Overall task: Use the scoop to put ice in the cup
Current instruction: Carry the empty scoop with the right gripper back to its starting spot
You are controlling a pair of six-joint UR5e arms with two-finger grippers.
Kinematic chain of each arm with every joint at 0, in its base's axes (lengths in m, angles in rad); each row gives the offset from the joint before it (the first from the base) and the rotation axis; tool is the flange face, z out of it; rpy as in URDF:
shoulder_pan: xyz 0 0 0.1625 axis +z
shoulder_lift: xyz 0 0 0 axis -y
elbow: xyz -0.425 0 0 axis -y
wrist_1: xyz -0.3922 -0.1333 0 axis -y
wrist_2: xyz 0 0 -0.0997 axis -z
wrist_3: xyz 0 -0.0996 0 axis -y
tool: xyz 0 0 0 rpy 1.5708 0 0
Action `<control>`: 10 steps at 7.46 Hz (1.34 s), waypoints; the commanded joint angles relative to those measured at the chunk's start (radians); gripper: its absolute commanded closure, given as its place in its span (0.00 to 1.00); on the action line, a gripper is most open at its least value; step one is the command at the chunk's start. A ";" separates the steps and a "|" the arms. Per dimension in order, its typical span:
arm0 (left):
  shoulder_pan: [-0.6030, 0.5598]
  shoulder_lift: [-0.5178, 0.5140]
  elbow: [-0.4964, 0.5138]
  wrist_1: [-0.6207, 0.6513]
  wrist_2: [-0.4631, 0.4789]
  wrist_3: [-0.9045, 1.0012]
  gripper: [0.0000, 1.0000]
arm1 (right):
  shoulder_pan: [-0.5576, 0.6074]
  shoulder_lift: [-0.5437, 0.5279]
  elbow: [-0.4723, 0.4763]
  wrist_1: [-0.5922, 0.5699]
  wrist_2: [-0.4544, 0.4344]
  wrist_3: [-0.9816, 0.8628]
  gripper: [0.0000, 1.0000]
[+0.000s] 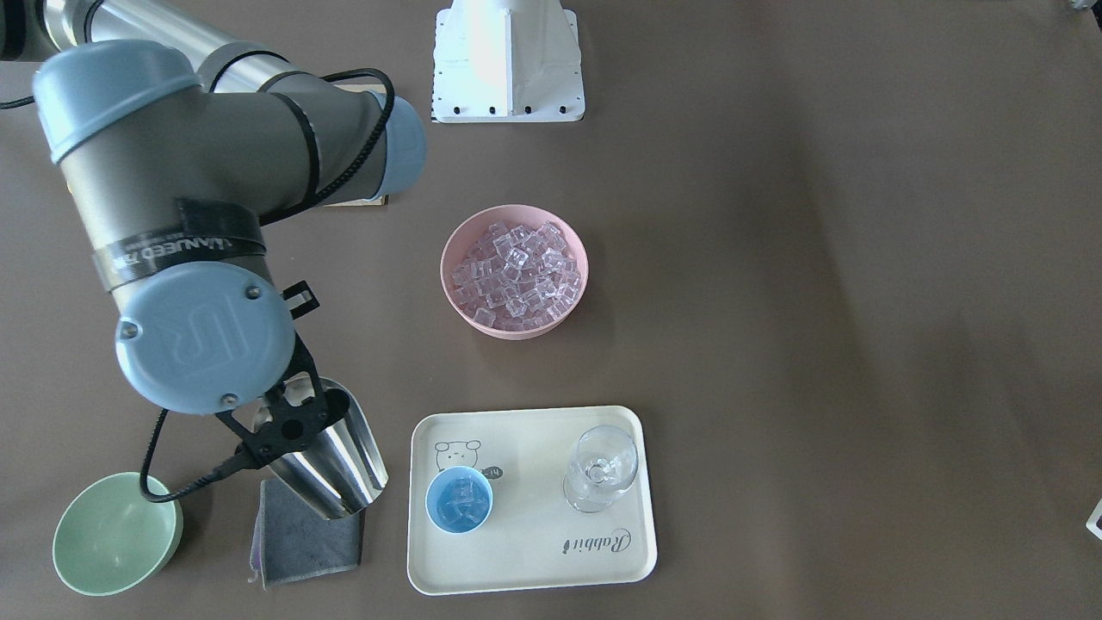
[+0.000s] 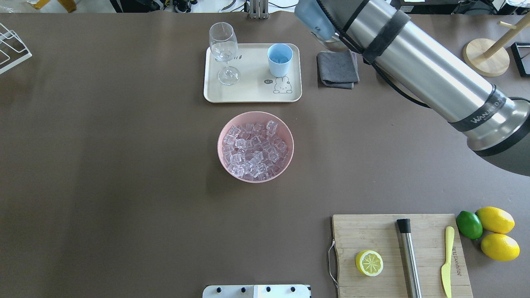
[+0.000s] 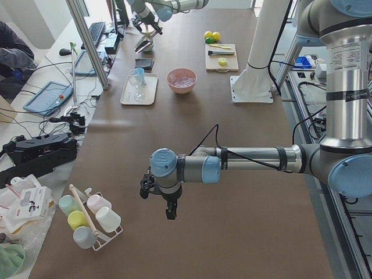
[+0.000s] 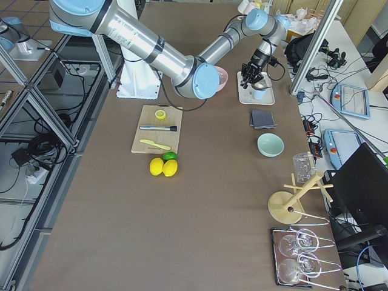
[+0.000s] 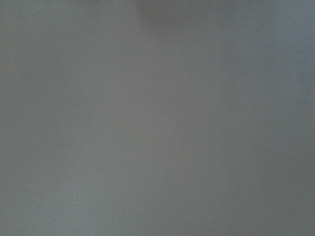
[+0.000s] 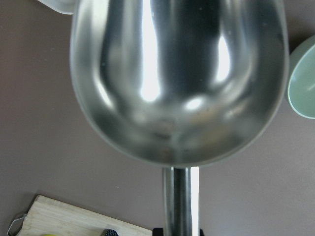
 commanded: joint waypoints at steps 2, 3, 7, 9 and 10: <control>-0.001 -0.002 0.023 -0.003 -0.021 0.000 0.02 | 0.048 -0.396 0.384 0.152 0.045 0.269 1.00; -0.002 -0.002 0.022 -0.003 -0.023 0.000 0.02 | 0.054 -0.502 0.476 0.223 0.055 0.370 1.00; -0.002 -0.002 0.018 -0.001 -0.023 0.000 0.02 | 0.058 -0.972 0.721 0.644 0.119 0.770 1.00; -0.002 -0.002 0.015 -0.003 -0.023 0.000 0.02 | 0.056 -0.992 0.674 0.651 0.178 0.771 1.00; -0.002 -0.002 0.011 -0.002 -0.023 0.000 0.02 | 0.056 -1.024 0.658 0.656 0.199 0.765 1.00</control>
